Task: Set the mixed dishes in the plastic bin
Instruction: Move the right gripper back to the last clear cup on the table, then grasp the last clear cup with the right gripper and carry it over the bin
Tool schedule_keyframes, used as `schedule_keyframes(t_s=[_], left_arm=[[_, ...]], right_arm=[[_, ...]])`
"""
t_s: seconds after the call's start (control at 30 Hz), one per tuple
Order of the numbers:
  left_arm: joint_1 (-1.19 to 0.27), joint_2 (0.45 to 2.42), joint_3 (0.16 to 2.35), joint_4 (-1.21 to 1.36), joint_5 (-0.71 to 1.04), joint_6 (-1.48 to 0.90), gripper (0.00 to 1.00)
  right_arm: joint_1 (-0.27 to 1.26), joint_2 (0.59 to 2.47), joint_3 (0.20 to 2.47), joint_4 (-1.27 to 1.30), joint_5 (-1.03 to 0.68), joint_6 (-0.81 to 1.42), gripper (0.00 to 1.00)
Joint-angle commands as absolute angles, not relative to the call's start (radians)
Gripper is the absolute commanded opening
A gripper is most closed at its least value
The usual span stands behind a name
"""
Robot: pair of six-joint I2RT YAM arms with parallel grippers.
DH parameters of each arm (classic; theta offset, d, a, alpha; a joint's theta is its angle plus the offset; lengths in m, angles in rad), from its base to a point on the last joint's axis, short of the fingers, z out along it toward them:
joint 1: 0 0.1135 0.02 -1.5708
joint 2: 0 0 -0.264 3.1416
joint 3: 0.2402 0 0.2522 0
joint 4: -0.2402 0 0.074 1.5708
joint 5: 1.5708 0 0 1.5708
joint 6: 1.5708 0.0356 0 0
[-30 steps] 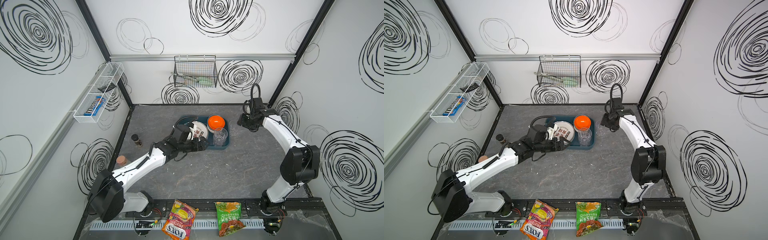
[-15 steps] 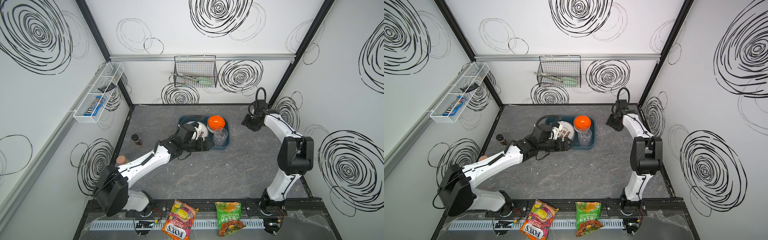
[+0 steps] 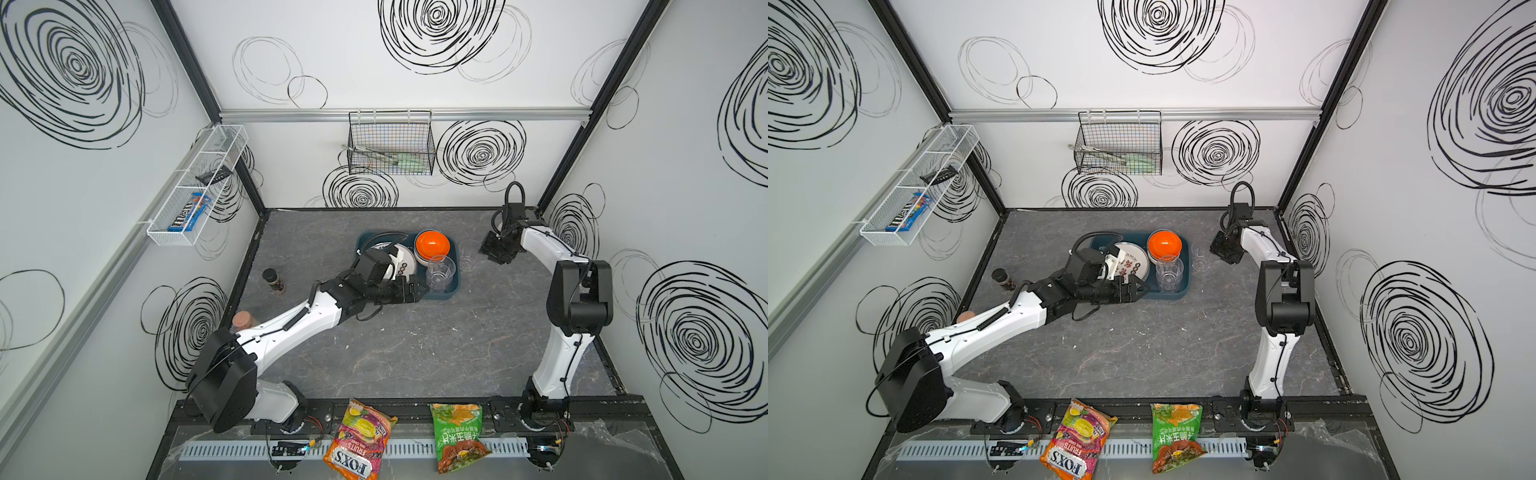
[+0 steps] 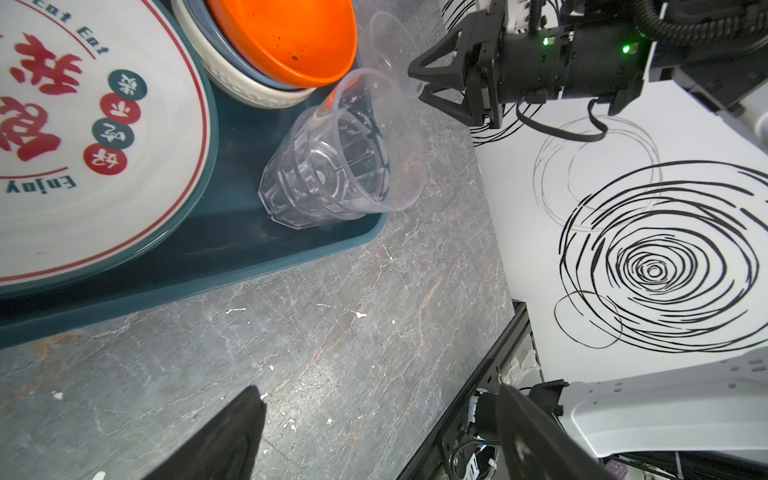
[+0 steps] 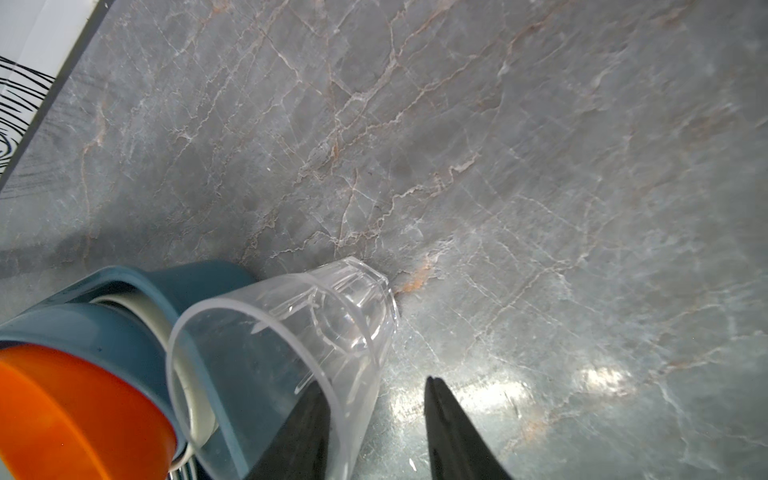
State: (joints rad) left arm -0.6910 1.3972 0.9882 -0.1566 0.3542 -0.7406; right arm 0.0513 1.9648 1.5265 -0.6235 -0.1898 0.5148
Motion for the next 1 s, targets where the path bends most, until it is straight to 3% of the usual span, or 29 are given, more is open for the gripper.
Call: schedule_keyframes(t_s=[0.0, 0.67, 0.97], left_arm=[[-0.696, 1.392, 0.971, -0.115, 0.350, -0.749, 0.90], [-0.687, 1.369, 0.915, -0.088, 0.361, -0.758, 0.90], [-0.684, 1.353, 0.889, -0.077, 0.365, -0.764, 0.90]], right_arm=[[0.046, 1.986, 1.550, -0.620, -0.197, 0.523, 0.39], [0.039, 1.929, 1.440, -0.615, -0.125, 0.522, 0.08], [0.039, 1.828, 1.392, -0.631, -0.106, 0.511, 0.03]])
